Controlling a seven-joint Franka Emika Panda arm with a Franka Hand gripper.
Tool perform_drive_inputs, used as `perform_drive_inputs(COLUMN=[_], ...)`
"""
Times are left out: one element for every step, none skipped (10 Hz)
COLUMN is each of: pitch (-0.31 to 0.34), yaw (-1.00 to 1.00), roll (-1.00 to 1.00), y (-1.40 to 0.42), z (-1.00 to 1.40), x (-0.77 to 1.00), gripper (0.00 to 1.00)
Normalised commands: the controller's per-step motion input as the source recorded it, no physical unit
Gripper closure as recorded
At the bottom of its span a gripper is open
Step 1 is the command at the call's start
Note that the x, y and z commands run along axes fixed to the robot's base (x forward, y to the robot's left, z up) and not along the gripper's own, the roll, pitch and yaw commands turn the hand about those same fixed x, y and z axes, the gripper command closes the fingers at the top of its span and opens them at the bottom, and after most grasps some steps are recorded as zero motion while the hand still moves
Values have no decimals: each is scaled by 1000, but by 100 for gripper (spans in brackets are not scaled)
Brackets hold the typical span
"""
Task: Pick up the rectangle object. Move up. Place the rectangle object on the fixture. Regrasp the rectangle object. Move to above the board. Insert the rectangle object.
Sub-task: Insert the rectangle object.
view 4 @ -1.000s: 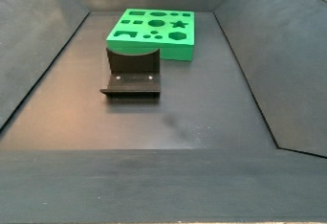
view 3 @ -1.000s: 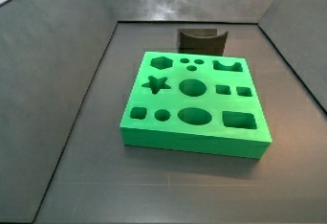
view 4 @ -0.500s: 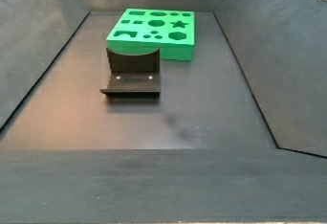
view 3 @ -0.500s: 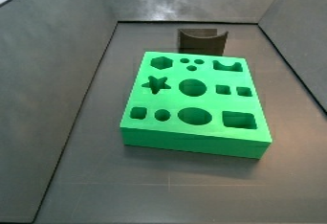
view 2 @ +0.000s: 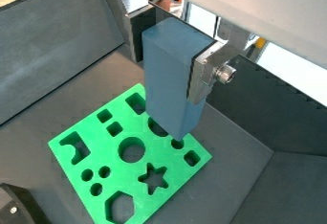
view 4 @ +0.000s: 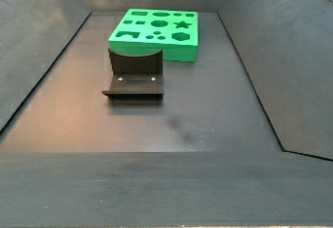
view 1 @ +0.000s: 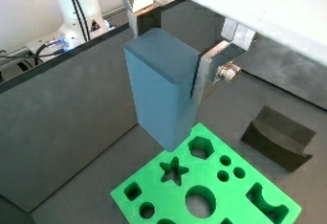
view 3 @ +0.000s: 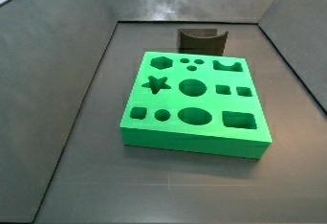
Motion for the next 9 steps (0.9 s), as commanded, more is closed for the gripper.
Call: perform_drive_inputs(pitch=[-96, -51, -26, -24, -43, -47, -43, -37, -27], yaw=[-20, 0, 0, 0, 0, 34, 66, 31, 26], roll=[0, 0, 0, 0, 0, 0, 0, 0, 0], y=[-11, -23, 0, 0, -14, -111, -114, -157, -169], z=[-500, -600, -606, -651, -649, -591, -523, -480, -469], x=[620, 889, 977, 971, 934, 929, 940, 1000, 1000], gripper=[100, 100, 100, 100, 100, 100, 100, 100, 100])
